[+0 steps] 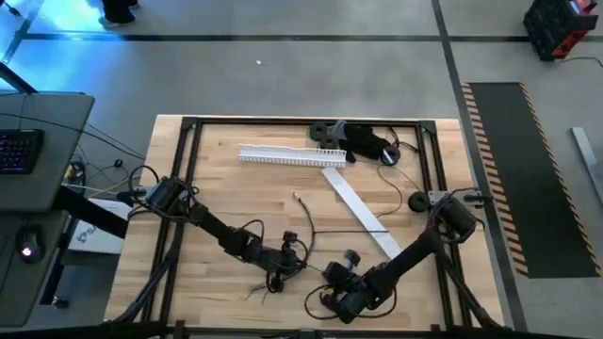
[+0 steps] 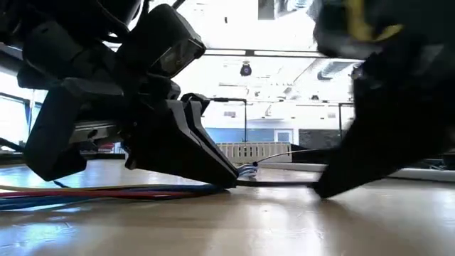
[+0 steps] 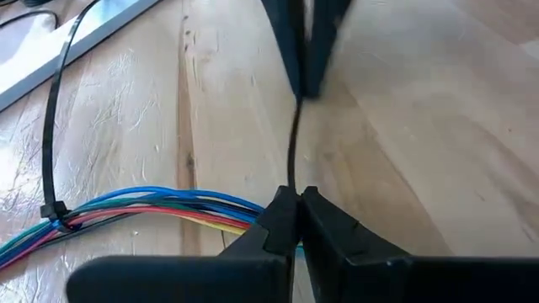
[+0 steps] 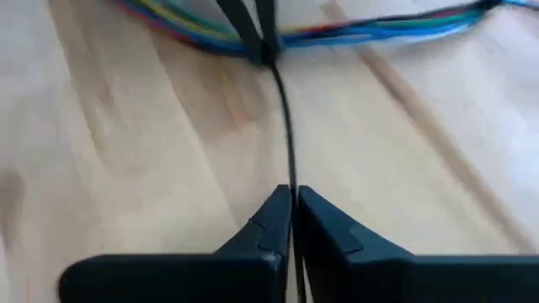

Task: Ziptie cables
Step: Wrap the wire cables with the black zip tie

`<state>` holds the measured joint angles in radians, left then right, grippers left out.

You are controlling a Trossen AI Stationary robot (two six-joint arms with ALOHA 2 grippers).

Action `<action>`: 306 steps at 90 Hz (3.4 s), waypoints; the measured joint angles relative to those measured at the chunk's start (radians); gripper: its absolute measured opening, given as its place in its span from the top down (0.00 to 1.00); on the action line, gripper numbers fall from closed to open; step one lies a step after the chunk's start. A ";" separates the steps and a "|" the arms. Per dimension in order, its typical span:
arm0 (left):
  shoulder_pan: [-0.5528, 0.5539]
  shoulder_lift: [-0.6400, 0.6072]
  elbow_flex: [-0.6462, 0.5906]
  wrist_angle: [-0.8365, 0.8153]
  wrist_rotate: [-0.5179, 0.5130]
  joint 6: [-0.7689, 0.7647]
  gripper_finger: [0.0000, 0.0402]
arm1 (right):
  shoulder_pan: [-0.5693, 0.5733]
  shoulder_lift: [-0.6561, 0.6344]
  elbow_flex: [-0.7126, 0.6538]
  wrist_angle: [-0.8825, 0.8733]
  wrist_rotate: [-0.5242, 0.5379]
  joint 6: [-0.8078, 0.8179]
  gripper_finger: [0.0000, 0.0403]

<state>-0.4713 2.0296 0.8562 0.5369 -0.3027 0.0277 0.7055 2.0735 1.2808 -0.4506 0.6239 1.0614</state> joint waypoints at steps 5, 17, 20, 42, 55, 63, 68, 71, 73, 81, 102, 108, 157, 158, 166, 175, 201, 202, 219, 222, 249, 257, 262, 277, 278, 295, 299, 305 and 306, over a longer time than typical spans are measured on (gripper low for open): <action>0.001 0.000 -0.001 0.009 0.000 -0.008 1.00 | -0.002 -0.029 0.000 -0.041 0.009 -0.044 0.90; 0.010 0.001 -0.003 0.028 0.021 -0.059 1.00 | 0.000 -0.068 0.000 0.030 0.069 -0.307 0.74; 0.014 0.002 -0.003 0.035 0.030 -0.071 1.00 | 0.004 -0.072 0.000 0.075 0.080 -0.407 0.70; 0.037 0.004 -0.003 0.066 0.047 -0.125 1.00 | 0.006 -0.011 -0.078 0.421 0.103 -0.775 0.52; 0.048 0.001 -0.004 0.089 0.070 -0.167 1.00 | -0.017 0.024 -0.099 0.422 0.150 -0.719 0.53; 0.054 -0.012 -0.005 0.093 0.103 -0.173 1.00 | -0.031 0.025 -0.108 0.416 0.139 -0.686 0.56; 0.055 -0.015 -0.004 0.101 0.113 -0.174 1.00 | -0.042 0.025 -0.113 0.420 0.128 -0.669 0.58; 0.055 -0.016 -0.004 0.098 0.111 -0.174 1.00 | -0.049 0.025 -0.114 0.417 0.126 -0.661 0.59; 0.055 -0.016 -0.004 0.099 0.110 -0.174 1.00 | -0.053 0.025 -0.115 0.415 0.125 -0.659 0.60; 0.054 -0.018 -0.004 0.104 0.080 -0.173 0.99 | -0.070 0.025 -0.115 0.416 0.107 -0.659 0.62; 0.055 -0.020 -0.003 0.096 0.084 -0.126 0.85 | -0.079 0.025 -0.112 0.417 0.101 -0.662 0.64; 0.055 -0.020 -0.003 0.094 0.098 -0.113 0.79 | -0.066 0.012 -0.111 0.415 0.110 -0.666 0.64; 0.045 -0.020 0.000 0.112 0.058 -0.124 0.64 | -0.010 -0.062 -0.108 0.358 0.271 -0.564 0.64; 0.045 -0.018 0.000 0.112 0.062 -0.124 0.65 | -0.010 -0.062 -0.108 0.358 0.272 -0.564 0.64; 0.042 -0.013 0.001 0.101 0.066 -0.117 0.66 | -0.010 -0.062 -0.108 0.358 0.272 -0.564 0.64; 0.032 -0.002 0.002 0.114 0.049 -0.071 0.66 | -0.010 -0.062 -0.108 0.358 0.272 -0.564 0.64; 0.024 0.073 0.071 0.086 0.021 -0.014 0.68 | -0.011 -0.062 -0.109 0.358 0.271 -0.560 0.64; 0.024 0.073 0.076 0.080 0.019 -0.014 0.68 | -0.011 -0.062 -0.109 0.358 0.271 -0.560 0.64; 0.021 0.066 0.103 0.008 -0.002 -0.008 0.78 | -0.011 -0.062 -0.109 0.352 0.264 -0.519 0.64; 0.020 0.066 0.103 0.008 -0.005 -0.008 0.81 | -0.011 -0.062 -0.109 0.352 0.256 -0.518 0.64; 0.018 0.066 0.103 0.007 -0.011 -0.023 0.95 | -0.025 -0.032 -0.139 0.397 0.049 -0.403 0.64; 0.018 0.066 0.103 0.007 -0.016 -0.023 0.95 | -0.027 -0.011 -0.148 0.394 0.106 -0.359 0.64; 0.018 0.066 0.103 0.007 -0.018 -0.023 0.95 | -0.029 0.002 -0.150 0.400 0.121 -0.358 0.64; 0.018 0.066 0.103 0.006 -0.017 -0.024 0.93 | -0.041 0.039 -0.150 0.429 0.109 -0.429 0.65; 0.018 0.066 0.103 0.006 -0.017 -0.024 0.93 | -0.042 0.042 -0.150 0.434 0.109 -0.437 0.65; 0.018 0.066 0.103 0.006 -0.014 -0.028 0.94 | -0.043 0.069 -0.148 0.494 0.127 -0.515 0.72; 0.018 0.066 0.103 0.006 -0.009 -0.034 0.94 | -0.043 0.069 -0.148 0.491 0.124 -0.517 0.76; 0.018 0.066 0.103 0.006 0.002 -0.034 0.93 | -0.043 0.070 -0.148 0.488 0.118 -0.517 0.81; 0.018 0.066 0.103 0.006 0.004 -0.034 0.93 | -0.043 0.070 -0.148 0.488 0.116 -0.518 0.82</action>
<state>-0.4538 2.0953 0.9592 0.5434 -0.2985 -0.0066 0.6628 2.1433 1.1332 0.0376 0.7398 0.5438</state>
